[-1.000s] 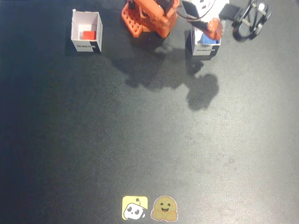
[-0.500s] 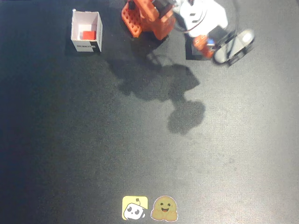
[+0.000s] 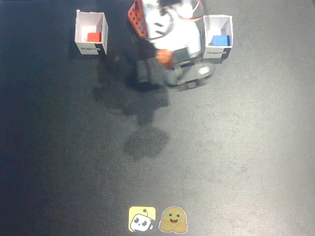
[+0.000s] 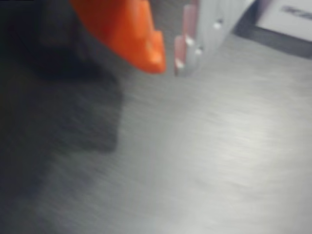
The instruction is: Put the red cube in the right box and the blue cube in the left box.
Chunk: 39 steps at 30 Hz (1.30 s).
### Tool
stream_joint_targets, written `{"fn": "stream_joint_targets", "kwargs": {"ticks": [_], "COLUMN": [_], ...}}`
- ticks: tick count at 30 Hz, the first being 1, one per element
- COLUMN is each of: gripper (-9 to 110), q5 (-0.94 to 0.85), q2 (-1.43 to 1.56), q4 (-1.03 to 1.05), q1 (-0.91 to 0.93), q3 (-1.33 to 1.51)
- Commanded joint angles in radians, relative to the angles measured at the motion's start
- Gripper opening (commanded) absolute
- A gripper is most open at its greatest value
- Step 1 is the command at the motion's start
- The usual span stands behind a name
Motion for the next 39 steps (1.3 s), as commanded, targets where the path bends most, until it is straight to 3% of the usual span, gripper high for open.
{"fn": "stream_joint_targets", "kwargs": {"ticks": [1,16,39], "gripper": [0,0,0], "q5": [-0.034,-0.098,-0.163], "q2": [0.031,0.063,0.449], "q4": [0.015,0.041,-0.087], "q1": [0.083,0.241,0.224], "q3": [-0.034,0.002,0.305]}}
